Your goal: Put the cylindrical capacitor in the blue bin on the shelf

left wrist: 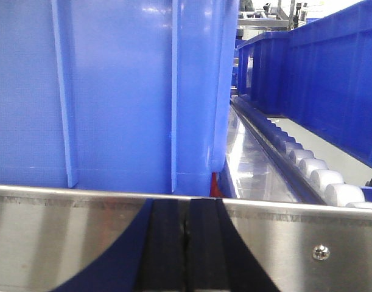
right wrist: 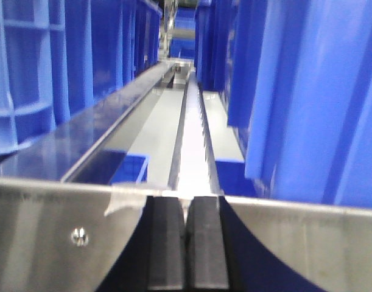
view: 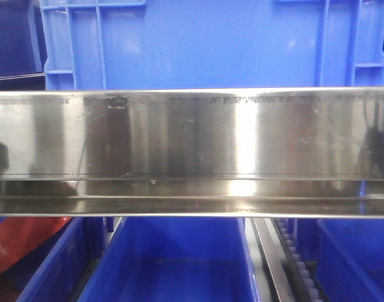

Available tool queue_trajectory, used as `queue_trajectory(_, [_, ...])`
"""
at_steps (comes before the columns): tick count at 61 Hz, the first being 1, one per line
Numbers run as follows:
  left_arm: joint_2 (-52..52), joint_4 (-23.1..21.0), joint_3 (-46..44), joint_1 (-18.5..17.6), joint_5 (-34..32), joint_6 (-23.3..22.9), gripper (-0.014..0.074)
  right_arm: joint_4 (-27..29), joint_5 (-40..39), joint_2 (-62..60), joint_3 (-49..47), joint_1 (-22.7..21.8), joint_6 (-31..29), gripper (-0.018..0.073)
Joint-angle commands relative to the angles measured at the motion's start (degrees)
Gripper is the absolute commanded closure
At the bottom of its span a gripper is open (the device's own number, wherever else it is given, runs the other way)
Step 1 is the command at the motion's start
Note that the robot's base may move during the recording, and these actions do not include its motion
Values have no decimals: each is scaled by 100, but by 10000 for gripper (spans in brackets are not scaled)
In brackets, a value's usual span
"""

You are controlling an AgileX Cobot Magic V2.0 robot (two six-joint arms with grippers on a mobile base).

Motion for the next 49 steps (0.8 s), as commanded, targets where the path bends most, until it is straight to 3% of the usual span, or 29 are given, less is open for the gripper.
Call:
queue_trajectory(1, [-27, 0, -7, -7, -80, -15, 708, -102, -168, -23, 22, -33, 54, 701])
queue_trajectory(49, [-27, 0, -7, -7, -80, -15, 708, -157, -165, -23, 22, -33, 186, 701])
